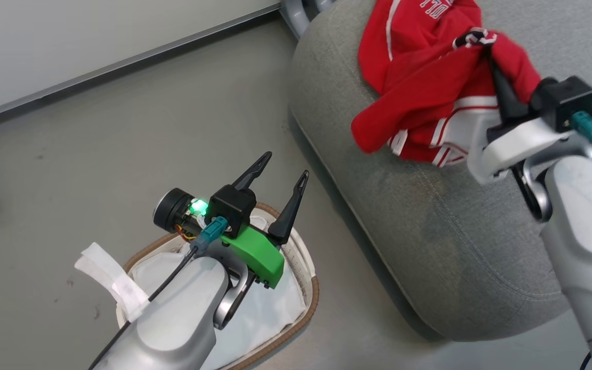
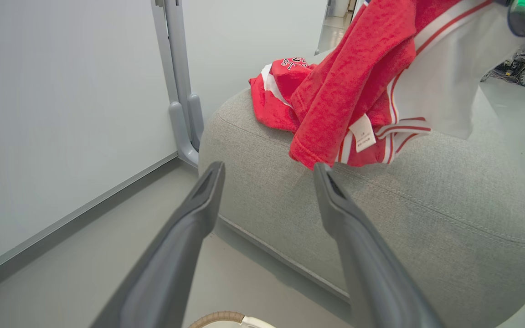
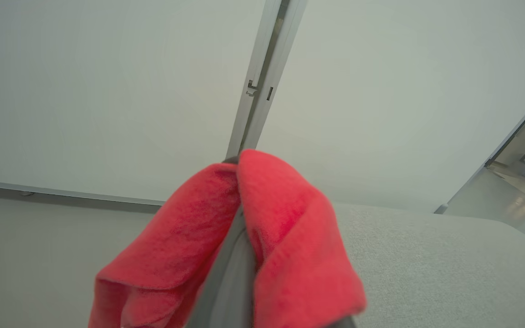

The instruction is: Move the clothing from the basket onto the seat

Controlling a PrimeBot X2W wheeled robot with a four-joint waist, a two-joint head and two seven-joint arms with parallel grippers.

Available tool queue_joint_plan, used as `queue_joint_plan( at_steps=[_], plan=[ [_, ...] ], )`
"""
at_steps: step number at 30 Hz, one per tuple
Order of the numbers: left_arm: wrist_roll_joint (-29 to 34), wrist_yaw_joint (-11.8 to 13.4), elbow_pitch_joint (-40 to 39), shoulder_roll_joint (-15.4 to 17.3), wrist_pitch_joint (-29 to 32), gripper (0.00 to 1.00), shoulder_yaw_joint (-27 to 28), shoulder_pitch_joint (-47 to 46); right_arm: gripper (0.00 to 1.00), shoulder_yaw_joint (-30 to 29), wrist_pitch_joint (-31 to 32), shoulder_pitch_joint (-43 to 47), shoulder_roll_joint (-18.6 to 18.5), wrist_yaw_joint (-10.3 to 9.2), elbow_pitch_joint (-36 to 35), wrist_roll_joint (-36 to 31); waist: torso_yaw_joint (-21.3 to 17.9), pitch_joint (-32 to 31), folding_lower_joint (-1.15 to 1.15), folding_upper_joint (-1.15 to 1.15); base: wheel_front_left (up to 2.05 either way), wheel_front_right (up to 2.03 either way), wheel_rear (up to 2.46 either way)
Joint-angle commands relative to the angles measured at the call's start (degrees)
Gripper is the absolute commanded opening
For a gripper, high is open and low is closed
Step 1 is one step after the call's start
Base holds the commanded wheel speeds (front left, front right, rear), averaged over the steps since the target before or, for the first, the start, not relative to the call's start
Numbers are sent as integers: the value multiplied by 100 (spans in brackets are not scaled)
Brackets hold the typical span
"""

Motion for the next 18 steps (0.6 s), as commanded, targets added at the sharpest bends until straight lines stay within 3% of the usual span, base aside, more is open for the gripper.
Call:
queue_joint_plan(
  at_steps=[1,8,14,18],
  plan=[
    [33,-20,13,-9,-1,100,5,-92,0,7,-12,-215,-111,-8,-31,-34,317,155,0,0,0,0,0],
    [134,-49,-22,-97,-2,100,-55,-167,0,-123,186,-1519,-1070,-8,174,-135,940,504,0,0,0,0,0],
    [264,-53,-28,-186,-2,100,-115,-276,0,-722,548,-2344,-1882,-8,209,-264,1475,908,0,0,0,0,0],
    [317,-61,-67,-221,-2,100,-111,-349,0,-1069,749,-2556,-2207,-8,390,-238,1753,1198,0,0,0,0,0]
  ],
)
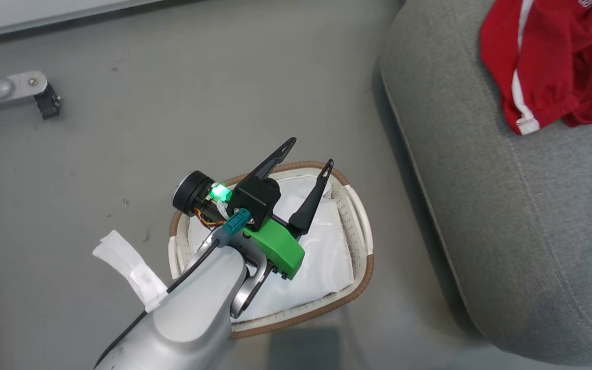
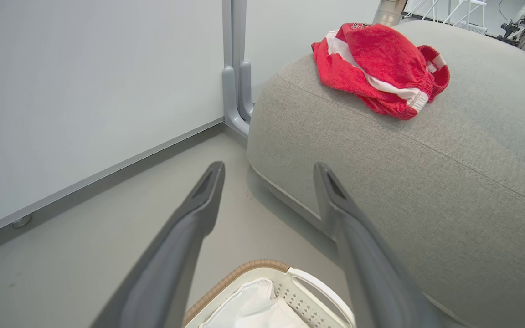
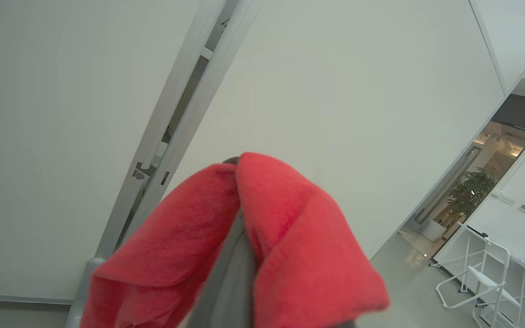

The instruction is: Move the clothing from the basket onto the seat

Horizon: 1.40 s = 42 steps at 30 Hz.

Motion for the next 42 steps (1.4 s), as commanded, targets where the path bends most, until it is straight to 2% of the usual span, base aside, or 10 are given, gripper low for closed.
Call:
queue_joint_plan(
  at_steps=[1,6,16,17,19,20,21,28,37,42],
  plan=[
    [69,-26,-25,8,-4,100,21,-124,0,-114,30,-30,-84,-8,111,40,503,541,-1,0,0,0,0],
    [86,-32,-64,-44,-3,100,62,-161,0,-279,-193,271,-236,-8,714,-67,653,819,-1,0,0,0,0],
    [166,-38,2,-34,-3,100,105,-64,0,-481,-593,879,349,-8,1779,-246,420,893,-1,0,0,0,0],
    [166,-26,20,-22,-4,100,116,-54,7,-500,-619,930,405,-8,1854,-269,378,874,-1,0,0,0,0],
    [161,-8,61,-6,-4,100,141,-35,36,-572,-657,996,480,-8,1980,-291,312,833,-1,0,0,0,0],
    [151,2,78,-4,-3,100,154,-25,64,-592,-682,1021,514,-8,2017,-305,286,809,-1,0,0,0,0],
    [134,5,87,-1,-4,100,172,-11,100,-625,-692,1052,557,-8,2053,-309,251,775,-1,0,0,0,0],
    [29,-3,94,33,-3,100,327,62,100,-585,-736,1341,816,-8,2006,-298,16,521,-1,0,0,0,0],
    [-127,102,-95,18,-4,100,780,359,100,-401,-743,2140,1037,-8,1341,-128,-241,-38,-1,0,0,0,0],
    [-202,133,-167,-28,-3,100,1080,654,100,-318,-743,2556,1059,-8,1072,-78,-241,-514,-1,0,0,0,0]
  ],
)
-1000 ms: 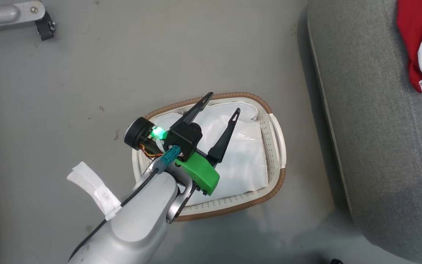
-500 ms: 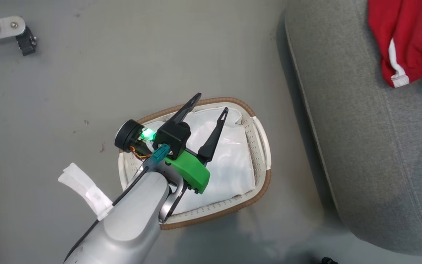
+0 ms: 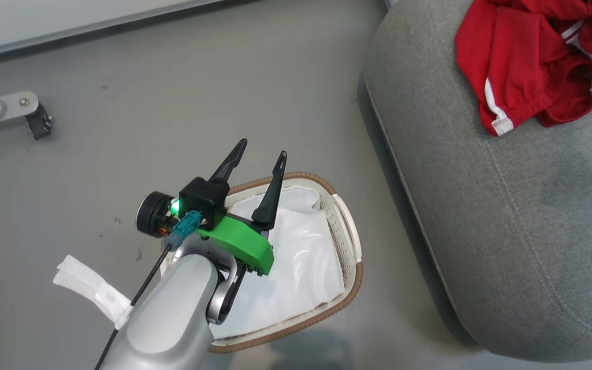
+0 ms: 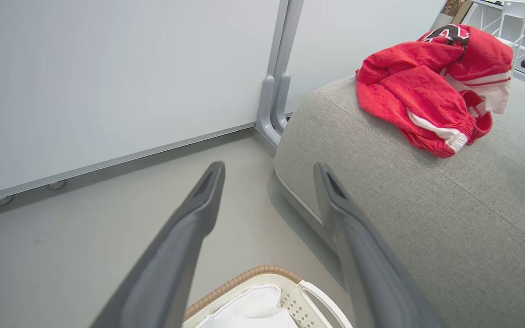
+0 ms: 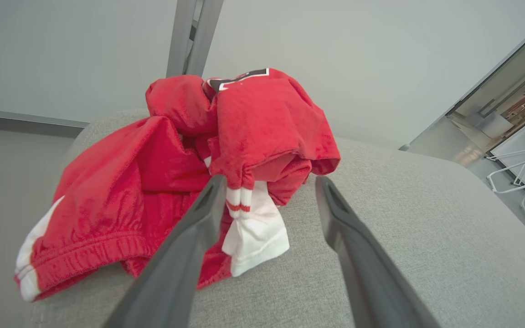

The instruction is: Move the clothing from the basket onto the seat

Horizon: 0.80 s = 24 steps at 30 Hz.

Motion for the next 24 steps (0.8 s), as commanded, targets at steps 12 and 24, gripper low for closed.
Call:
queue_joint_plan(
  at_steps=[12,24],
  plan=[
    [26,241,-96,-92,-3,100,882,959,100,330,-16,438,315,-8,-424,165,376,-1433,0,0,0,0,0],
    [202,225,-469,-93,-2,100,1840,1923,100,298,-17,1201,1296,-8,-1166,213,989,-1893,0,0,0,0,0]
  ],
)
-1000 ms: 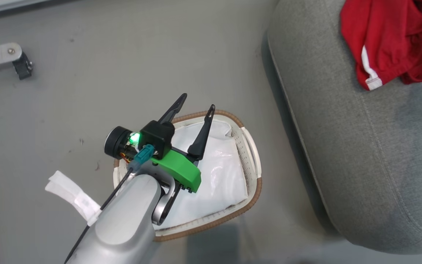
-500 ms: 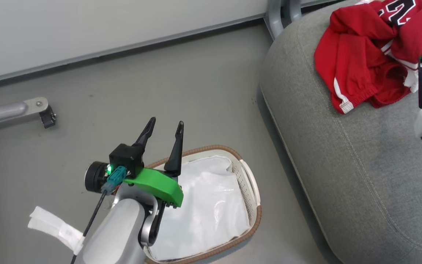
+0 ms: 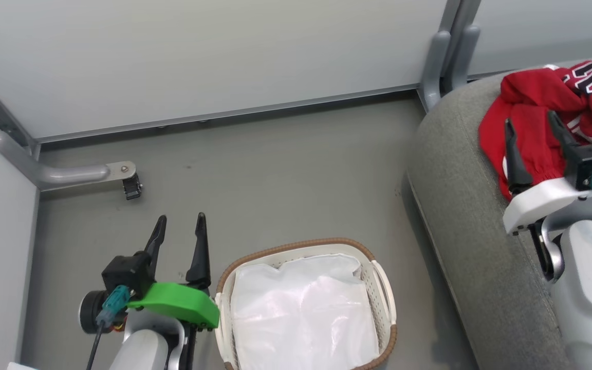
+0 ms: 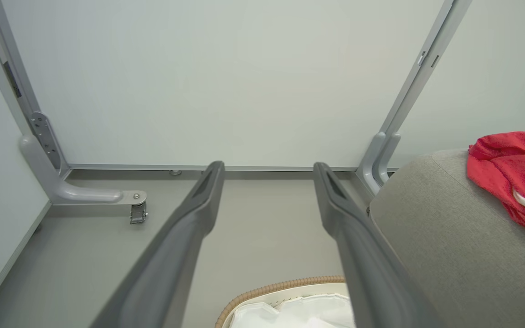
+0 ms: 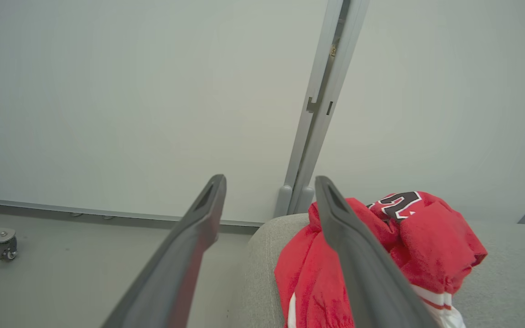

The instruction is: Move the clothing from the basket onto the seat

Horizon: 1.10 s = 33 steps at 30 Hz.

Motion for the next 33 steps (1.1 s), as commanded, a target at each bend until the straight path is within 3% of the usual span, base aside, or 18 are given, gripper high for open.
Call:
queue_joint_plan(
  at_steps=[1,10,23,33],
  plan=[
    [83,-3,-46,16,-1,100,103,167,100,-24,-10,188,96,-8,-86,56,281,-222,0,0,0,0,0],
    [172,-124,-369,-36,-2,100,757,841,100,-105,-10,1140,819,-8,-664,166,446,-355,0,0,0,0,0],
    [368,-338,-588,-152,-2,100,1179,1512,100,261,-10,2203,876,-8,-944,819,445,-570,0,0,0,0,0],
    [414,-389,-634,-200,-2,100,1324,1762,100,309,-10,2480,877,-8,-1018,909,388,-671,0,0,0,0,0]
  ],
)
